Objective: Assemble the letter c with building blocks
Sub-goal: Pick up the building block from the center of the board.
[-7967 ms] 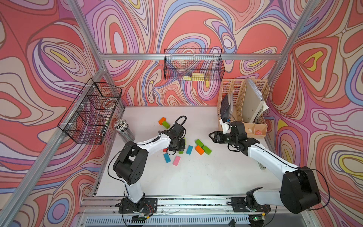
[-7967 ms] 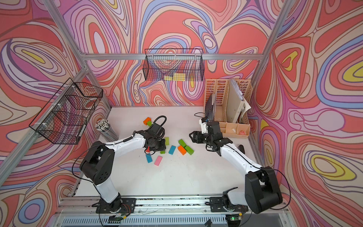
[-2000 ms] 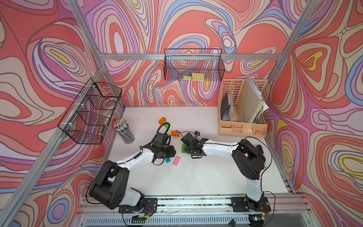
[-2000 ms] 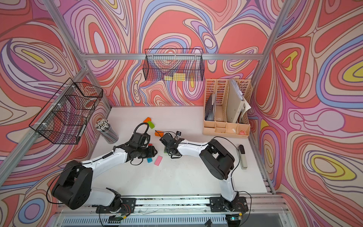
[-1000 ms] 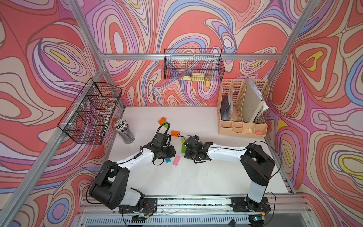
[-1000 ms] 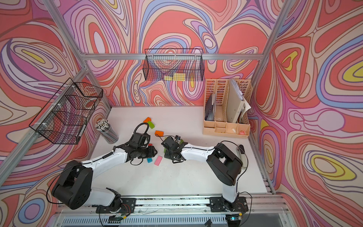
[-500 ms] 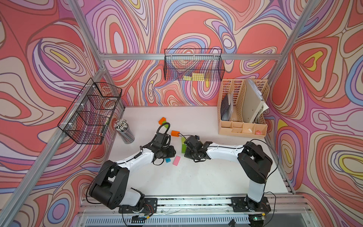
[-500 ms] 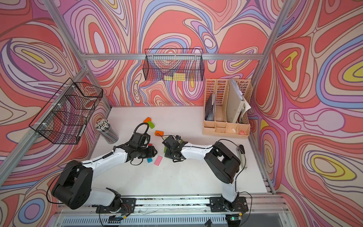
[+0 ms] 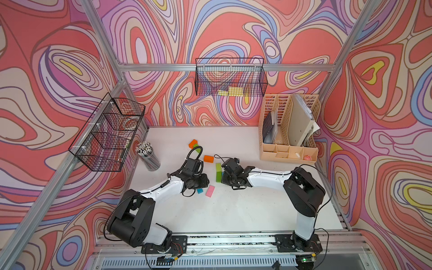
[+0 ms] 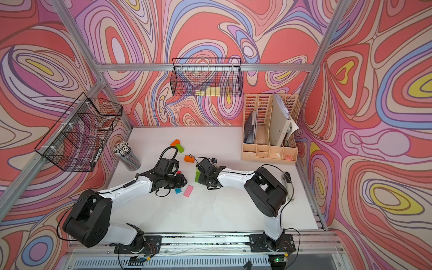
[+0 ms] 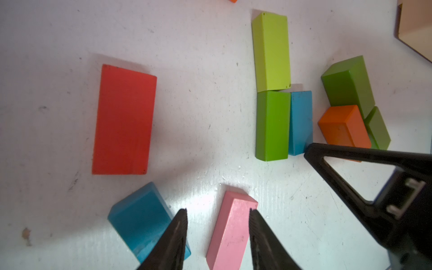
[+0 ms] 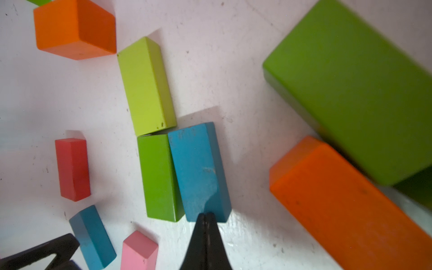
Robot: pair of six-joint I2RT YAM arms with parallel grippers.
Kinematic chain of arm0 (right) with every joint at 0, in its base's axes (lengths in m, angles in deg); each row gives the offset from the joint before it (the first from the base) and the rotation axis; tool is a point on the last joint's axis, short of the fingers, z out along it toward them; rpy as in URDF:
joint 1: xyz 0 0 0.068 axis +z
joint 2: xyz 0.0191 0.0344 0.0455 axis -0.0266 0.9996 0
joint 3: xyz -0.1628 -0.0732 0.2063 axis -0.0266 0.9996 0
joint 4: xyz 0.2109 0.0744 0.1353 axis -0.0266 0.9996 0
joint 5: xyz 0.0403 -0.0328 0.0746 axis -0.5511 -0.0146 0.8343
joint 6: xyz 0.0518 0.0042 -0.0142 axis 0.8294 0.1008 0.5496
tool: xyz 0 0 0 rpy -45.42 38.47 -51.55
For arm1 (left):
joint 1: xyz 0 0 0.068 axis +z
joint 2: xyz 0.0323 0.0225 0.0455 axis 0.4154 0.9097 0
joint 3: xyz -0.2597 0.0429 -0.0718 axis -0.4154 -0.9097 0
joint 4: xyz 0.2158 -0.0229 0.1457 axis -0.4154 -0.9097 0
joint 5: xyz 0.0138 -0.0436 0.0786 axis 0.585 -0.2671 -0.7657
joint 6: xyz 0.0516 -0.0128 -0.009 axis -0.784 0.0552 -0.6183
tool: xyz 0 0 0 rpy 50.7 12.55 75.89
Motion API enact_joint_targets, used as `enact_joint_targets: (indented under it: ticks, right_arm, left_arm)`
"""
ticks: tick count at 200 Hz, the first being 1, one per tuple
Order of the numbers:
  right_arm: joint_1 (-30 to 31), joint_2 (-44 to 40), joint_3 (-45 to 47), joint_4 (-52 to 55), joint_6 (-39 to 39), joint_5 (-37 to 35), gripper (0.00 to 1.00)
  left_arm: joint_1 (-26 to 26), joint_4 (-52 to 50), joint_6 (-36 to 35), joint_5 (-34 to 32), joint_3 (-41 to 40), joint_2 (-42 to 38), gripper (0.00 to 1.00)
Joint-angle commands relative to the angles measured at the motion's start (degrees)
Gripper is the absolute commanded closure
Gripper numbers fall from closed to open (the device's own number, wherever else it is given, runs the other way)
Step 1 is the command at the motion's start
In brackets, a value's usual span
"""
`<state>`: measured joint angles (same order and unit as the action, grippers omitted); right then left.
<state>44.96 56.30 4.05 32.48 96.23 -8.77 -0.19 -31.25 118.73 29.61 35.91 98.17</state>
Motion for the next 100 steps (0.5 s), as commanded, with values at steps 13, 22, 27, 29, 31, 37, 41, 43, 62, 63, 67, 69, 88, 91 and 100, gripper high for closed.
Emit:
enact_joint_targets:
  ticks: [13,22,27,29,31,37,41,43,62,63,67,69,88,91,100]
  right_arm:
    - [0.8,-1.6,-2.3,4.0,-4.3,-2.2,0.94]
    - [0.8,-1.6,-2.9,5.1,-5.2,-2.5,0.9]
    - [0.9,-1.6,-3.1,5.6,-5.6,-2.7,0.88]
    - [0.8,-1.6,-3.2,5.8,-5.8,-2.8,0.87]
    - [0.9,-1.6,-3.3,6.0,-5.9,-2.9,0.86]
    - [0.9,-1.6,-3.6,6.5,-6.4,-3.2,0.84]
    - [0.9,-1.4,-3.7,6.8,-6.8,-3.2,0.83]
    - [0.9,-1.4,-3.8,6.9,-7.0,-3.3,0.82]
    - [0.9,-0.6,-5.4,8.4,-9.8,-2.9,0.7]
    - [0.8,-0.6,-5.6,8.5,-9.9,-2.9,0.7]
    - [0.8,-0.5,-6.0,9.1,-10.4,-3.1,0.66]
    - [0.9,-0.4,-6.2,9.3,-10.6,-3.1,0.65]
    - [0.9,0.0,-7.5,10.9,-12.6,-3.6,0.55]
    - [0.8,0.1,-7.8,11.2,-12.8,-3.8,0.55]
    - [0.8,0.4,-8.3,11.9,-13.5,-4.1,0.52]
  left_arm:
    - [0.2,-0.2,0.3,-0.5,-0.3,0.7,0.54]
    - [0.3,-0.2,0.3,-0.5,-0.2,0.7,0.54]
    - [0.3,-0.2,0.3,-0.6,-0.3,0.7,0.54]
    - [0.2,-0.2,0.3,-0.5,-0.3,0.7,0.54]
    - [0.3,-0.2,0.2,-0.5,-0.3,0.7,0.54]
    - [0.2,-0.1,0.3,-0.6,-0.3,0.7,0.54]
    - [0.2,-0.2,0.3,-0.6,-0.3,0.7,0.54]
    - [0.3,-0.2,0.3,-0.6,-0.3,0.7,0.54]
    - [0.3,-0.3,0.3,-0.8,-0.3,0.6,0.54]
    - [0.3,-0.3,0.3,-0.9,-0.3,0.6,0.54]
    - [0.2,-0.3,0.3,-0.8,-0.3,0.7,0.54]
    - [0.3,-0.3,0.3,-0.8,-0.2,0.7,0.54]
    - [0.3,-0.3,0.3,-0.9,-0.3,0.6,0.54]
    - [0.3,-0.3,0.2,-0.8,-0.3,0.6,0.53]
    - [0.2,-0.3,0.2,-1.0,-0.3,0.5,0.54]
